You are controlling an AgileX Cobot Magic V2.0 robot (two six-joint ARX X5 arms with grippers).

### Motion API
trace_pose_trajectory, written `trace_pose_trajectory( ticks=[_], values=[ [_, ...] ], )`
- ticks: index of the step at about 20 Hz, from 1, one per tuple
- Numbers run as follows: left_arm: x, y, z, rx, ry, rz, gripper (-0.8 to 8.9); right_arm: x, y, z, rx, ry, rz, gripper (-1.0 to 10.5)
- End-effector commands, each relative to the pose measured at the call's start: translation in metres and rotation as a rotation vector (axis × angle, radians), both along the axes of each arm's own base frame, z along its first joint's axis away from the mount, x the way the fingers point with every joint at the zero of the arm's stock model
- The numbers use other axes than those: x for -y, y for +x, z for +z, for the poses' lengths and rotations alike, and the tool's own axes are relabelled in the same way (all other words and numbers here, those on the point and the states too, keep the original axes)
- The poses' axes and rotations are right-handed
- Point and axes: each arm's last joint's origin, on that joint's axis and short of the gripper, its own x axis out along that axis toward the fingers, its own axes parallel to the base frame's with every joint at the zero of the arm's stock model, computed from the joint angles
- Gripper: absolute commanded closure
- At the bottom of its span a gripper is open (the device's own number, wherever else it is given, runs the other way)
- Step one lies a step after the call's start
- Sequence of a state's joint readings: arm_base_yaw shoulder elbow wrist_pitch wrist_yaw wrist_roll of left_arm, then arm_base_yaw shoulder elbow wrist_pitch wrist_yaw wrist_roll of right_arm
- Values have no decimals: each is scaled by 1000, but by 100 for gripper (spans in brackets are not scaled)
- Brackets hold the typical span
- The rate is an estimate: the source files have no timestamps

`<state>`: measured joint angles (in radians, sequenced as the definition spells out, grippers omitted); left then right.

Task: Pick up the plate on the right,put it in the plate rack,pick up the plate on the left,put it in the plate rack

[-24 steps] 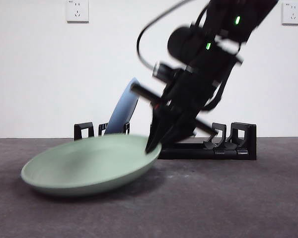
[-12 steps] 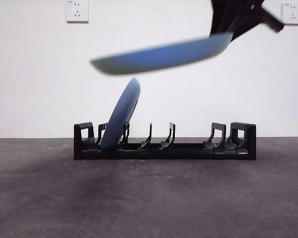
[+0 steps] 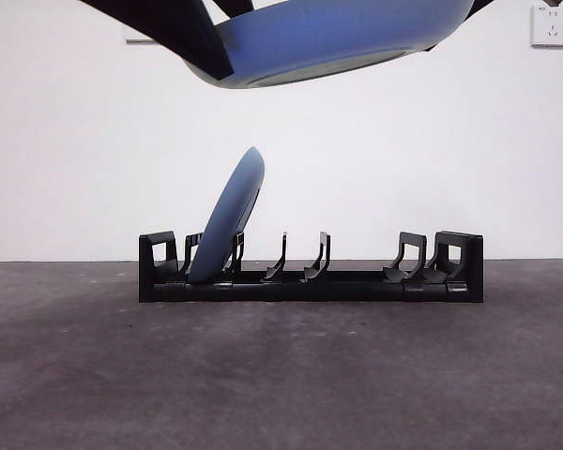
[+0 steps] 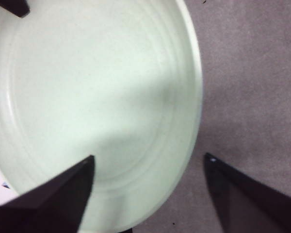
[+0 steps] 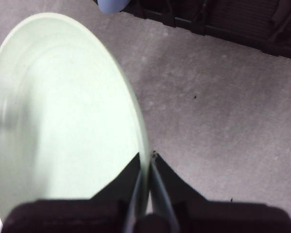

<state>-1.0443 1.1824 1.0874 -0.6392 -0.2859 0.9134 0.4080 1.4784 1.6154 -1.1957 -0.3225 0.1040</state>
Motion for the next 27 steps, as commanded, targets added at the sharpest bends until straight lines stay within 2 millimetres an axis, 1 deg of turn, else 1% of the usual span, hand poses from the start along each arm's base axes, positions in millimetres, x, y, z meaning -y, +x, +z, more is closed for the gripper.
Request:
trace_pose_trajectory(
  ticks=[1, 2, 9, 10, 12, 19, 23, 25, 27],
  values=[
    [1, 0, 1, -6, -22, 13, 667, 0, -2, 4, 13, 12, 14, 958],
    [1, 0, 1, -9, -23, 16, 697, 0, -2, 5, 13, 12, 14, 958],
    [2, -2, 0, -61, -58, 0, 703, -1, -2, 5, 10, 19, 18, 958],
    [2, -2, 0, -68, -63, 0, 734, -1, -2, 5, 9, 19, 18, 958],
    [2, -2, 0, -70, -62, 2, 826, -1, -2, 4, 7, 18, 18, 958],
    [1, -2, -1, -80, -47, 2, 822, 0, -2, 4, 7, 17, 18, 958],
    [0, -4, -3, -113, -40, -23, 822, 0, -2, 4, 7, 17, 18, 957],
    [0, -5, -3, -127, -40, -34, 822, -1, -2, 4, 8, 17, 18, 930],
    [0, -5, -3, -130, -39, -36, 822, -1, -2, 5, 13, 18, 23, 852]
  ],
)
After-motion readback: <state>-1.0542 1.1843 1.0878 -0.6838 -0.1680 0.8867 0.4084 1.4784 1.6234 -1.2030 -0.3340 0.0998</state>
